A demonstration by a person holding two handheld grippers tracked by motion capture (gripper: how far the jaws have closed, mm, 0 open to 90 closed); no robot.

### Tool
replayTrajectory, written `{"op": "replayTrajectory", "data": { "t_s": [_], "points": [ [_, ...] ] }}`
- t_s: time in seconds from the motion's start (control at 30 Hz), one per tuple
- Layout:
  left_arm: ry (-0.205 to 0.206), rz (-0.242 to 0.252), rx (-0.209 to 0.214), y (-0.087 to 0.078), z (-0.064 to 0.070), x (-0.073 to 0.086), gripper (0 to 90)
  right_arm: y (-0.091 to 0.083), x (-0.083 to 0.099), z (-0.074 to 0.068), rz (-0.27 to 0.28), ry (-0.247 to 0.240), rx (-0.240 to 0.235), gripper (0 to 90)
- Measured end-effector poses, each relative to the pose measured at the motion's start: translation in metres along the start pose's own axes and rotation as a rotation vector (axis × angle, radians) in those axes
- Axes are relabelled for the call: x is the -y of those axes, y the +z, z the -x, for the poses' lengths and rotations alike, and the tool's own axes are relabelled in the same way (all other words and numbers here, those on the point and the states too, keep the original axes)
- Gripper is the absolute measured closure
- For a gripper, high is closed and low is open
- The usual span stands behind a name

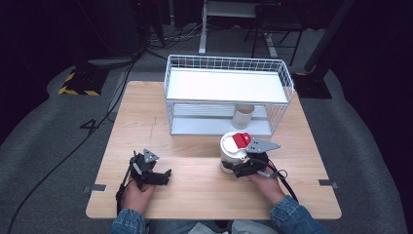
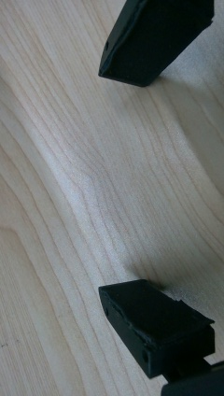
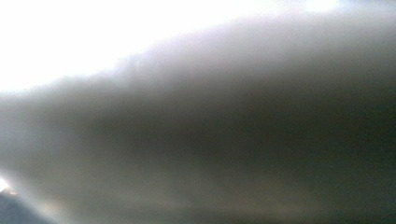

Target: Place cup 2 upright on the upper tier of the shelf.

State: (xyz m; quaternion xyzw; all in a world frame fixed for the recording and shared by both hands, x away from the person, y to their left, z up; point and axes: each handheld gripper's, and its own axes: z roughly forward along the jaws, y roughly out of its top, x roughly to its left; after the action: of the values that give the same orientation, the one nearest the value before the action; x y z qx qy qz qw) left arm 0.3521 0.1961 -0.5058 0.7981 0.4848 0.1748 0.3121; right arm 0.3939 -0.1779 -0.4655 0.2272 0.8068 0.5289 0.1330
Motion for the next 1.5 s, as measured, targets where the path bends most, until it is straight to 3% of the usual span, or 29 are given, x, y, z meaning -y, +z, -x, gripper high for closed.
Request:
{"op": "replayTrajectory", "data": {
  "t_s": [0.37,0.8,1.1,1.5],
  "points": [
    [0.0,0.0,0.0,0.0,0.0,0.0,1.1,-0.014,-0.022,0.001,0.029,-0.014,0.013,10.3],
    [0.0,0.0,0.0,0.0,0.0,0.0,1.1,-0.032,-0.061,0.0,0.056,-0.02,0.018,10.3],
    [0.0,0.0,0.0,0.0,0.0,0.0,1.1,-0.037,-0.082,-0.003,0.056,-0.034,0.032,10.3],
    [-0.001,0.0,0.003,0.0,0.0,0.0,1.1,-0.042,-0.108,0.006,0.056,-0.02,0.053,10.3]
  ]
}}
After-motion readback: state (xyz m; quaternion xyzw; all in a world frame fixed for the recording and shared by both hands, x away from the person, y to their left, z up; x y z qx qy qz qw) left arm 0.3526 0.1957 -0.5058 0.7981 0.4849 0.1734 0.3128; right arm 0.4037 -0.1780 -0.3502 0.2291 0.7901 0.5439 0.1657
